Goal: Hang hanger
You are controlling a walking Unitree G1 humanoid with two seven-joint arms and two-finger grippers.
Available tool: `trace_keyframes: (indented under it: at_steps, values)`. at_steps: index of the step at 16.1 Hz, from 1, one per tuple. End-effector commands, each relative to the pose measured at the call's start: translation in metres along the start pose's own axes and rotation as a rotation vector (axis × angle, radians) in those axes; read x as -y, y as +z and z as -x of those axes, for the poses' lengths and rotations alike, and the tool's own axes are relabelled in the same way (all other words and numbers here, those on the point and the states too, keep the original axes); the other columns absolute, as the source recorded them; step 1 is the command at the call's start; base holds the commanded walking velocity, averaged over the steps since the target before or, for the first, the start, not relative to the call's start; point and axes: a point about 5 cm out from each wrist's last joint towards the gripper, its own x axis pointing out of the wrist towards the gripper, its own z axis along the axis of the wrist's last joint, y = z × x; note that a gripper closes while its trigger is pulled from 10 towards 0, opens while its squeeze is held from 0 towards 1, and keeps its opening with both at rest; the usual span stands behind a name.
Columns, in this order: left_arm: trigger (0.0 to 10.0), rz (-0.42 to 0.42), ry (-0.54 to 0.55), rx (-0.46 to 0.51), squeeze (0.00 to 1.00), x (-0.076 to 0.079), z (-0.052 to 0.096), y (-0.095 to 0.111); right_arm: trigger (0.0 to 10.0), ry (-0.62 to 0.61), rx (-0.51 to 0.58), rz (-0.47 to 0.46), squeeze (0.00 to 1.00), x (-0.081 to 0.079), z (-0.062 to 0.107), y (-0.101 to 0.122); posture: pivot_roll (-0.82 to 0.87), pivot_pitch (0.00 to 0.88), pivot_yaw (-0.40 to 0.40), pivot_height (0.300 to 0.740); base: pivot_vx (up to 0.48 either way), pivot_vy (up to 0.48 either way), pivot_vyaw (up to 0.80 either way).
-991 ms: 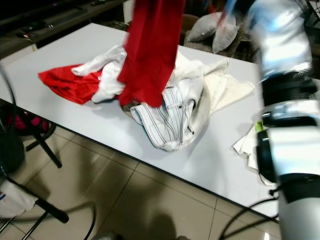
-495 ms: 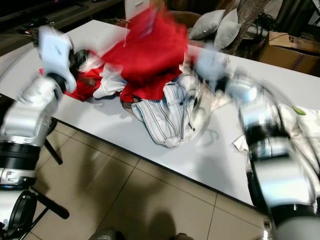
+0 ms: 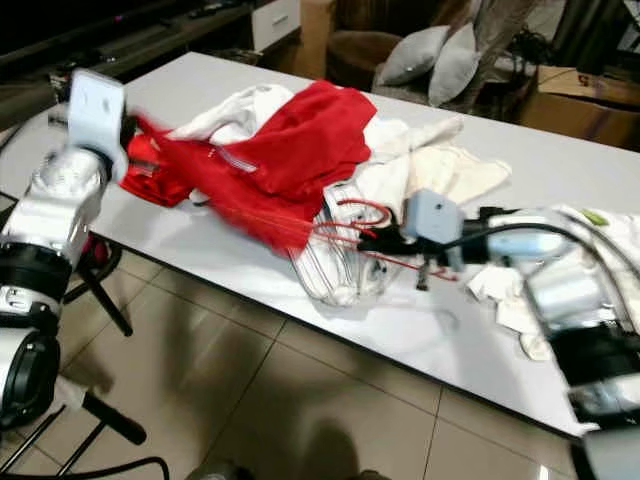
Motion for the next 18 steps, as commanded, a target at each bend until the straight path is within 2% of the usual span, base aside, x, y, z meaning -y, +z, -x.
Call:
trace_keyframes:
  at_steps: [1,2,4,5,6,7,9,11,12,14,15,16,17,18]
  values:
    - [10.0,-0.043,-0.011,-0.015,0.00,0.001,-0.001,-0.004,10.0,-0.019,0.045,0.020,0.00,0.005,0.009,0.016,-0.08,0.000,0.067,0.740,0.000,0.000,0.00]
    - [10.0,-0.075,-0.023,-0.054,0.00,0.003,0.000,-0.015,10.0,-0.035,0.077,0.008,0.00,0.008,0.018,0.025,-0.08,0.000,0.067,0.740,0.000,0.000,0.00]
    - [10.0,-0.074,-0.039,-0.096,0.00,0.005,0.001,-0.028,10.0,-0.067,0.140,-0.014,0.00,0.012,0.028,0.040,-0.08,0.000,0.067,0.740,0.000,0.000,0.00]
    - [10.0,-0.052,-0.067,-0.103,1.00,0.006,0.002,-0.033,10.0,-0.107,0.181,-0.028,0.00,0.016,0.033,0.048,-0.08,0.000,0.065,0.740,0.000,0.000,0.00]
    - [10.0,-0.011,-0.175,-0.071,1.00,0.012,0.006,-0.039,10.0,-0.279,0.235,-0.085,0.00,0.028,0.037,0.053,-0.07,0.000,0.061,0.740,0.000,0.000,0.00]
    - [10.0,-0.014,-0.223,-0.059,1.00,0.014,0.008,-0.040,10.0,-0.333,0.225,-0.106,0.00,0.031,0.036,0.051,-0.07,0.000,0.062,0.740,0.000,0.000,0.00]
    - [10.0,-0.051,-0.278,-0.029,1.00,0.005,0.017,-0.045,10.0,-0.421,0.203,-0.181,0.00,0.031,0.027,0.041,-0.06,0.000,0.058,0.740,0.000,0.000,0.00]
    - [10.0,-0.030,-0.274,0.038,1.00,-0.016,0.033,-0.048,10.0,-0.459,0.247,-0.265,0.00,0.025,0.018,0.041,-0.05,0.000,0.052,0.740,0.000,0.000,0.00]
    - [10.0,-0.011,-0.294,0.069,1.00,-0.022,0.040,-0.050,10.0,-0.464,0.270,-0.309,0.00,0.024,0.013,0.042,-0.04,0.000,0.048,0.740,0.000,0.000,0.00]
    - [10.0,0.017,-0.376,0.092,1.00,-0.024,0.064,-0.059,10.0,-0.479,0.282,-0.342,0.00,0.032,-0.006,0.046,-0.03,0.000,0.046,0.740,0.000,0.000,0.00]
    - [10.0,0.017,-0.383,0.093,1.00,-0.024,0.067,-0.059,10.0,-0.489,0.280,-0.343,0.00,0.034,-0.009,0.047,-0.03,0.000,0.048,0.740,0.000,0.000,0.00]
    - [10.0,0.039,-0.413,0.104,1.00,-0.022,0.076,-0.058,10.0,-0.526,0.244,-0.363,0.00,0.045,-0.019,0.047,-0.03,0.000,0.048,0.740,0.000,0.000,0.00]
    - [10.0,0.077,-0.450,0.139,1.00,-0.019,0.087,-0.052,10.0,-0.546,0.172,-0.435,0.00,0.055,-0.037,0.041,-0.04,0.000,0.055,0.740,0.000,0.000,0.00]
    - [10.0,0.088,-0.459,0.150,1.00,-0.017,0.089,-0.050,10.0,-0.550,0.149,-0.462,0.00,0.057,-0.042,0.038,-0.04,0.000,0.055,0.740,0.000,0.000,0.00]
